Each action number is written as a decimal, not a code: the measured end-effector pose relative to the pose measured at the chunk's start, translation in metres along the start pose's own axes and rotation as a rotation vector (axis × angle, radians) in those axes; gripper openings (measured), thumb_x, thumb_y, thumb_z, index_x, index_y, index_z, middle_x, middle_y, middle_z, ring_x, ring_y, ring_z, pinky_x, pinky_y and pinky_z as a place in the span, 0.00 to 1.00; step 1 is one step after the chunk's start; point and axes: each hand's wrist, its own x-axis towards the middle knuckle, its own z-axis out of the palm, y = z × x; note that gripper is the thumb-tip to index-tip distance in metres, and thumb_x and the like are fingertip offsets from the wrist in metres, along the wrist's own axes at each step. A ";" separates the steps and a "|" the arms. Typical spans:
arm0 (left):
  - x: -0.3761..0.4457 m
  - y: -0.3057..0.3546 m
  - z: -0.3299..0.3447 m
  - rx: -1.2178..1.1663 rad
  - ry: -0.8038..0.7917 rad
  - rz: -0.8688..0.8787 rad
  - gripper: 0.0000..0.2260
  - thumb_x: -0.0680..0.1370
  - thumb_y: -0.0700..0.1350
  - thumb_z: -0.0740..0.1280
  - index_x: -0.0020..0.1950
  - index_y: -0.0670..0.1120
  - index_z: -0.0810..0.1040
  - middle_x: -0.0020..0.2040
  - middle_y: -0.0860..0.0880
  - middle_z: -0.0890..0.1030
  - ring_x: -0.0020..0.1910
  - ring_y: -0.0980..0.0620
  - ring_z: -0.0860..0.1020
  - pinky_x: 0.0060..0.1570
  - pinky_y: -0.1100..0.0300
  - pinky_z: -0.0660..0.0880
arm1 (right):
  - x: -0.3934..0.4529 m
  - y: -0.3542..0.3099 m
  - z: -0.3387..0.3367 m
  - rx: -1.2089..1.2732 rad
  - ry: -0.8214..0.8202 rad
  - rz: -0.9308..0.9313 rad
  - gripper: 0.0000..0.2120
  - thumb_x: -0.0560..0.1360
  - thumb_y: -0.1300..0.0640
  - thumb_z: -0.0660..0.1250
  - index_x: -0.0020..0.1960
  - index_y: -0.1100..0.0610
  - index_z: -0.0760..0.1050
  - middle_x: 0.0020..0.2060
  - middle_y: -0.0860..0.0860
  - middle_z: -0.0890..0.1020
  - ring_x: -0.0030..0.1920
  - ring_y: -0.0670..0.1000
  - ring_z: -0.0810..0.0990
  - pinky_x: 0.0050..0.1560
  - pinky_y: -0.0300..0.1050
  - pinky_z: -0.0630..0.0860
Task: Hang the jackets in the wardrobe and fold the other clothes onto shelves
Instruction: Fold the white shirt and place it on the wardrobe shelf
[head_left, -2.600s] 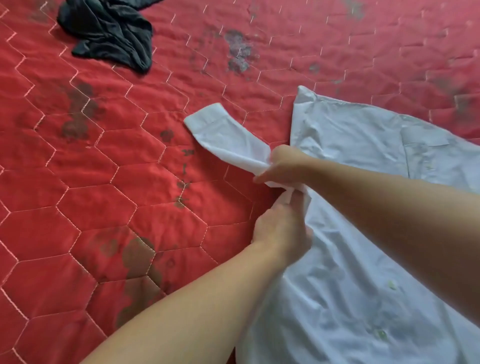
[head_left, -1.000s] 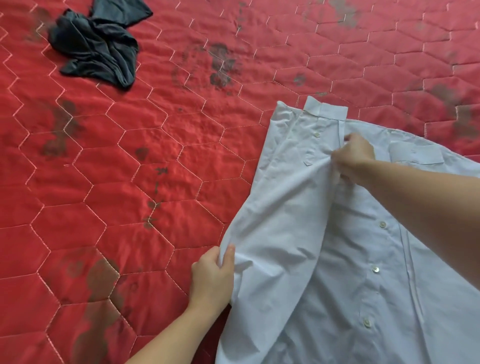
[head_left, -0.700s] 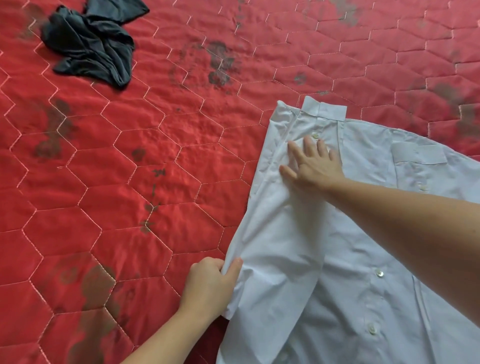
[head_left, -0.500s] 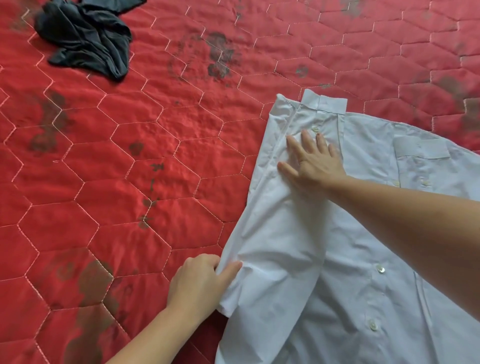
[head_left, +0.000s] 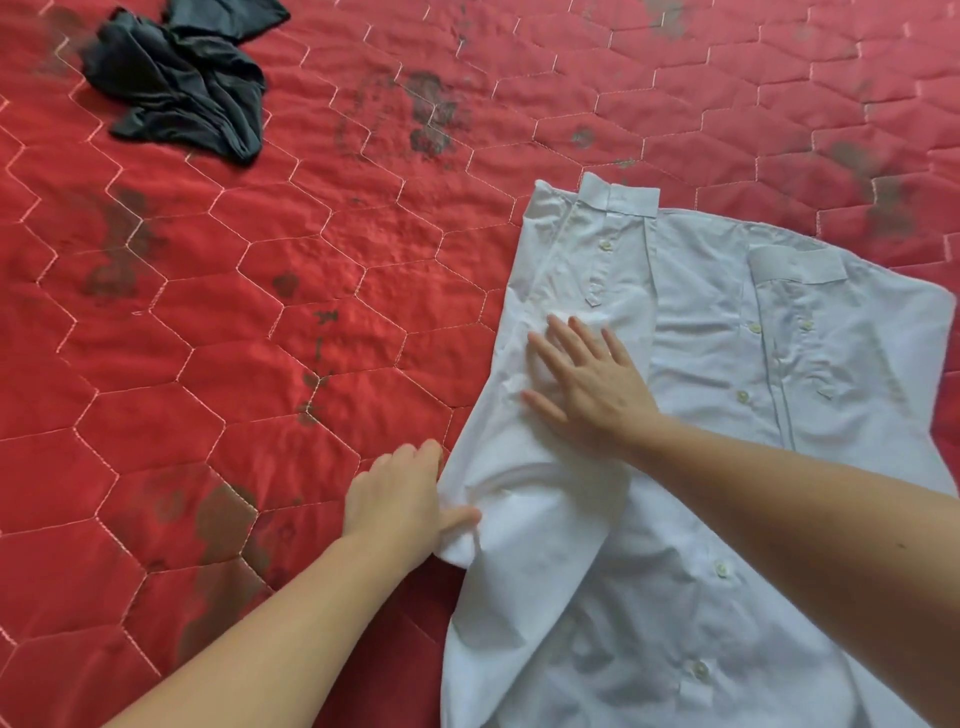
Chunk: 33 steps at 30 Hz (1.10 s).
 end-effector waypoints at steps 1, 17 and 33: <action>-0.004 0.004 0.003 -0.002 0.084 0.054 0.21 0.72 0.65 0.67 0.53 0.52 0.69 0.52 0.52 0.73 0.54 0.48 0.74 0.49 0.54 0.69 | -0.010 -0.004 0.003 0.000 -0.009 -0.007 0.40 0.71 0.31 0.40 0.78 0.50 0.55 0.78 0.53 0.56 0.78 0.57 0.52 0.75 0.58 0.48; -0.057 -0.012 0.028 -1.182 0.018 -0.264 0.15 0.75 0.37 0.68 0.61 0.48 0.74 0.43 0.51 0.80 0.36 0.58 0.75 0.31 0.68 0.69 | -0.183 -0.103 0.032 0.827 0.279 0.629 0.22 0.70 0.40 0.71 0.57 0.52 0.70 0.49 0.50 0.76 0.49 0.50 0.76 0.47 0.45 0.70; -0.036 -0.023 0.025 -1.197 -0.086 -0.189 0.16 0.76 0.31 0.53 0.43 0.50 0.74 0.45 0.46 0.79 0.34 0.54 0.77 0.32 0.62 0.77 | -0.237 -0.200 0.054 1.051 0.336 0.658 0.19 0.74 0.52 0.69 0.32 0.64 0.71 0.25 0.54 0.72 0.29 0.47 0.68 0.32 0.43 0.64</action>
